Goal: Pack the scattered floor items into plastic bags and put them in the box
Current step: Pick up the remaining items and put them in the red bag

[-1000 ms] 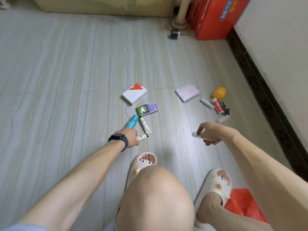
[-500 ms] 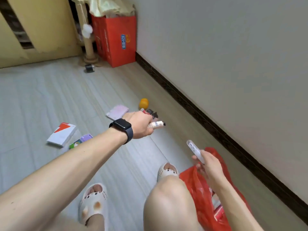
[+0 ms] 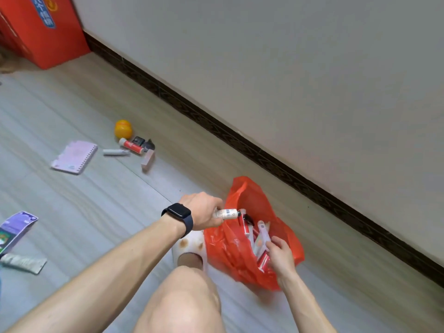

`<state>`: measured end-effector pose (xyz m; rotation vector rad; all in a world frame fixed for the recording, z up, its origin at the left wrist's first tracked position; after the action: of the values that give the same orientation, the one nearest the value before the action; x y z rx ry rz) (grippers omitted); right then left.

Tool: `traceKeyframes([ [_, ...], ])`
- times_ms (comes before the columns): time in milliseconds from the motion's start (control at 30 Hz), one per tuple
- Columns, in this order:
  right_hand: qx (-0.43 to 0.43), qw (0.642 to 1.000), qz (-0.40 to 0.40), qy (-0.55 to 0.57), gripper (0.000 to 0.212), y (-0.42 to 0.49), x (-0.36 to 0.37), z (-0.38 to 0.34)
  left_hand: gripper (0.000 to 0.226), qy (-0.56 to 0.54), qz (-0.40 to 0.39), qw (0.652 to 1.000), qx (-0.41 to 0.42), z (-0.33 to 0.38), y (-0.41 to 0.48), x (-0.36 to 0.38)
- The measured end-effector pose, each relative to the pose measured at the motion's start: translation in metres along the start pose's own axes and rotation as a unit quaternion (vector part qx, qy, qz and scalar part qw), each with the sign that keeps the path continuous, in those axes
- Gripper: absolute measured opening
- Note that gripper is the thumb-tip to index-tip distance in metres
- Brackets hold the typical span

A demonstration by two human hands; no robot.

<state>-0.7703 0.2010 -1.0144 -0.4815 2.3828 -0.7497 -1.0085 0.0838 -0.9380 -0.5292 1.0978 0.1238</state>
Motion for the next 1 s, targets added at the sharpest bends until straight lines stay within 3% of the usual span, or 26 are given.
traceKeyframes([
  [67, -0.017, 1.000, -0.011, -0.012, 0.023, -0.002, 0.009, -0.007, 0.030, -0.017, -0.014, 1.000, 0.012, 0.007, 0.010, 0.012],
  [167, -0.008, 0.987, -0.136, 0.089, 0.025, -0.017, 0.039, -0.016, 0.035, -0.030, -0.030, 0.998, 0.041, 0.013, 0.021, 0.035],
  [233, -0.016, 0.978, -0.173, 0.113, 0.023, -0.022, 0.052, -0.018, 0.035, -0.039, -0.037, 0.997, 0.064, 0.020, 0.023, 0.048],
  [400, -0.038, 0.994, -0.078, 0.060, 0.015, -0.002, 0.041, -0.009, 0.037, -0.030, 0.000, 0.992, 0.122, 0.042, 0.031, 0.079],
  [533, -0.028, 0.992, 0.089, 0.085, 0.020, 0.025, -0.005, -0.009, 0.051, 0.079, 0.083, 0.973, 0.200, 0.040, 0.053, 0.092],
  [633, -0.024, 0.987, 0.152, 0.041, 0.019, 0.040, -0.025, -0.011, 0.071, 0.204, 0.018, 0.956, 0.209, 0.032, 0.071, 0.108],
  [700, -0.033, 0.993, 0.112, -0.014, 0.017, 0.050, -0.020, -0.011, 0.068, 0.252, -0.035, 0.951, 0.177, 0.022, 0.079, 0.115],
  [733, -0.040, 0.992, 0.069, -0.093, 0.019, 0.055, -0.013, -0.010, 0.065, 0.258, -0.050, 0.951, 0.161, 0.017, 0.079, 0.116],
  [833, -0.047, 0.948, -0.015, -0.315, 0.028, 0.058, 0.006, -0.002, 0.063, 0.238, -0.054, 0.959, 0.145, 0.011, 0.068, 0.113],
  [1000, -0.162, 0.925, -0.074, -0.334, 0.025, 0.020, 0.039, -0.054, 0.063, 0.228, -0.069, 0.967, 0.093, -0.016, 0.023, 0.085],
])
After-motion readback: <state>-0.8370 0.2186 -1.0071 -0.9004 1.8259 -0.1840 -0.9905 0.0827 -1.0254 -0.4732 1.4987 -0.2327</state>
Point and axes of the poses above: each hand's wrist, its own y-axis towards the middle knuckle, its own x-axis out of the palm, z = x × y, the point moved 6 cm from there along y, towards the middle knuckle
